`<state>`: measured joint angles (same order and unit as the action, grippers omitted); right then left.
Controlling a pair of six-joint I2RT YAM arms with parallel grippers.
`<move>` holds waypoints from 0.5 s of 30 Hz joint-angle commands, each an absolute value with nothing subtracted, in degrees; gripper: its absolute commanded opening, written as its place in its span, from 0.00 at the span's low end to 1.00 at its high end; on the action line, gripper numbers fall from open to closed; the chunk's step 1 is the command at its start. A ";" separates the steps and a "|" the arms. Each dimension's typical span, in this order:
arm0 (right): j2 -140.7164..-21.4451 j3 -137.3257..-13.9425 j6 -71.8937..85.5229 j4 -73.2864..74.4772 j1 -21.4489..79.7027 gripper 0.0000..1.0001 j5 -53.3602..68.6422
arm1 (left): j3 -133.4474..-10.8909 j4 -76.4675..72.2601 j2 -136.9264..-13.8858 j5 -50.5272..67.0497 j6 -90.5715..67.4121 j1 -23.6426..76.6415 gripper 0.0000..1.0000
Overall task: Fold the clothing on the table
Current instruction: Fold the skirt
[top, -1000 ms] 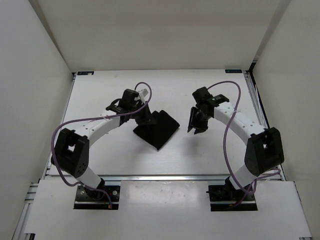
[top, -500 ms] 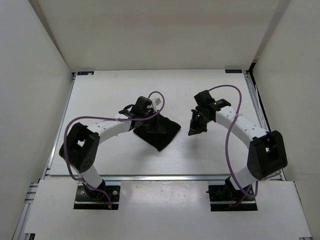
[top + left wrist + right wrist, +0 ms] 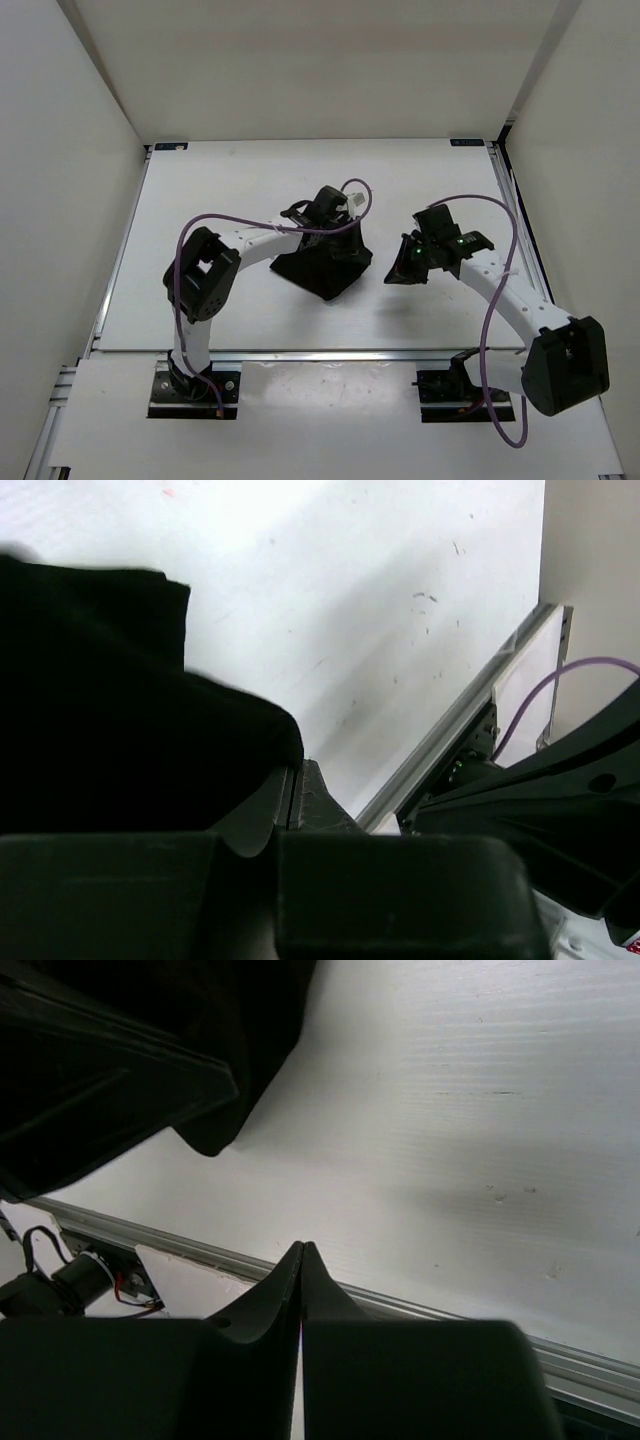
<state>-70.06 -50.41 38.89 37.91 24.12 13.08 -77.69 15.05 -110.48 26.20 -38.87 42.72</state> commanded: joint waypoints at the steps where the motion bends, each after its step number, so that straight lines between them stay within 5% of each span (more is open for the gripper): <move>1: -69.26 -48.52 39.81 34.73 23.12 0.00 17.48 | -79.72 16.70 -109.86 26.81 -38.59 41.50 0.00; 10: -77.15 -51.32 38.50 31.12 24.26 0.01 20.39 | -73.75 19.86 -103.63 23.56 -35.60 32.09 0.00; 15: -83.22 -57.47 36.21 31.46 25.92 0.19 21.80 | -70.14 22.58 -99.94 19.44 -32.79 28.75 0.00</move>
